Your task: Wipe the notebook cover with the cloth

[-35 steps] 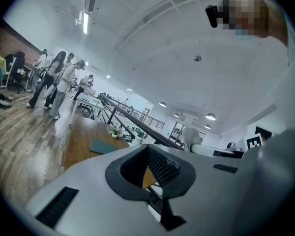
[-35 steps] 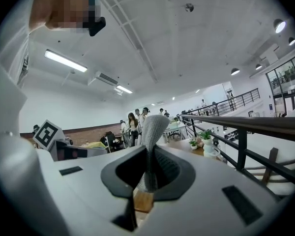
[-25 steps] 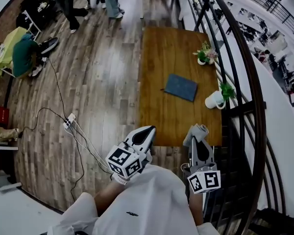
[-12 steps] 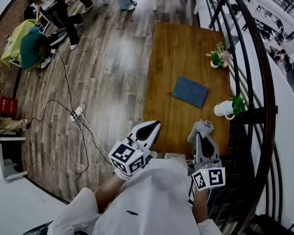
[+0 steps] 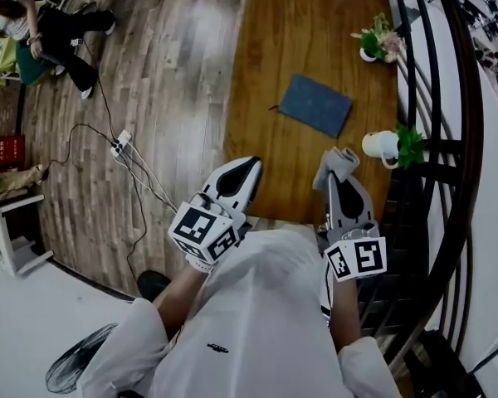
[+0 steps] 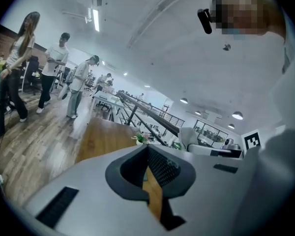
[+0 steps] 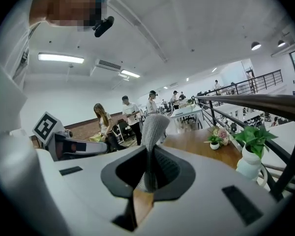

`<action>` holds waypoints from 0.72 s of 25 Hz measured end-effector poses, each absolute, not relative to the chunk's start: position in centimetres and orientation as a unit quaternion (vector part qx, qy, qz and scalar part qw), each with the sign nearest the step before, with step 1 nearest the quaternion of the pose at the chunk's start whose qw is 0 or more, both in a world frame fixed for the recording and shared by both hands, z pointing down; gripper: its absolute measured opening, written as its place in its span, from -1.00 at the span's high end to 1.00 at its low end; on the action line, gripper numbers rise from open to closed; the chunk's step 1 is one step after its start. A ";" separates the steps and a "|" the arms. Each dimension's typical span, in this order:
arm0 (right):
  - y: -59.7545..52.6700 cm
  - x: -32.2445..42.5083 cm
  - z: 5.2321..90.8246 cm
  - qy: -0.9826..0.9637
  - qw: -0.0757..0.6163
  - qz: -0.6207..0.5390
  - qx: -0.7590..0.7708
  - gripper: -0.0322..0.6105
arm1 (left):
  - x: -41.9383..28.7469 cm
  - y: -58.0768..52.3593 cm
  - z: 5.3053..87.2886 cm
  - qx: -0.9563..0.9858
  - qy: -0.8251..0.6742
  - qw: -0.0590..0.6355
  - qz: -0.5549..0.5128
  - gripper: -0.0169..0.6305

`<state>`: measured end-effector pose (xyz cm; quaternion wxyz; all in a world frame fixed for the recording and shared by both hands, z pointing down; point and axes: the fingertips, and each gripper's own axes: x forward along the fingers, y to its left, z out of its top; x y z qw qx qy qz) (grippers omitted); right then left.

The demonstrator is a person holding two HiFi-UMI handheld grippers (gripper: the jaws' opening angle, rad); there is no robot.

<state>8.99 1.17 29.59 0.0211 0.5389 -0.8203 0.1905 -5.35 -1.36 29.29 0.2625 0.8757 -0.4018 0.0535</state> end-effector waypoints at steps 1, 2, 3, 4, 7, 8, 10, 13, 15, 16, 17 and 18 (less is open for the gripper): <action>0.5 9.1 30.2 -0.822 0.023 0.196 0.535 0.79 | -5.2 -1.7 29.8 0.872 -0.407 0.266 0.056 0.90; -0.2 9.2 30.7 -0.823 0.025 0.200 0.531 0.79 | -5.1 -2.1 30.4 0.869 -0.411 0.268 0.058 0.90; -0.8 9.1 31.2 -0.825 0.026 0.204 0.527 0.79 | -5.1 -2.4 30.8 0.867 -0.414 0.271 0.060 0.90; -1.3 8.9 31.6 -0.826 0.028 0.207 0.523 0.79 | -5.1 -2.7 31.2 0.865 -0.417 0.273 0.061 0.90; -2.8 7.9 32.8 -0.832 0.034 0.212 0.512 0.79 | -5.2 -3.3 32.3 0.861 -0.422 0.277 0.066 0.90; -3.3 7.6 33.3 -0.833 0.035 0.215 0.509 0.79 | -5.1 -3.5 32.7 0.859 -0.423 0.280 0.069 0.89; -4.5 7.2 34.5 -0.833 0.033 0.225 0.504 0.79 | -5.0 -3.9 33.7 0.856 -0.425 0.285 0.074 0.89; -6.2 6.9 36.4 -0.832 0.037 0.238 0.500 0.79 | -4.8 -4.8 35.3 0.851 -0.429 0.292 0.080 0.90; -7.0 6.7 37.8 -0.830 0.047 0.247 0.498 0.79 | -4.8 -5.1 36.3 0.847 -0.432 0.300 0.083 0.90; -7.4 6.7 38.5 -0.828 0.053 0.253 0.498 0.79 | -4.8 -5.3 36.9 0.844 -0.434 0.305 0.085 0.89; -7.8 6.6 39.2 -0.826 0.057 0.259 0.497 0.79 | -4.9 -5.5 37.5 0.841 -0.436 0.308 0.088 0.90; -8.3 6.5 39.8 -0.824 0.059 0.264 0.497 0.79 | -4.9 -5.8 38.0 0.839 -0.438 0.311 0.090 0.90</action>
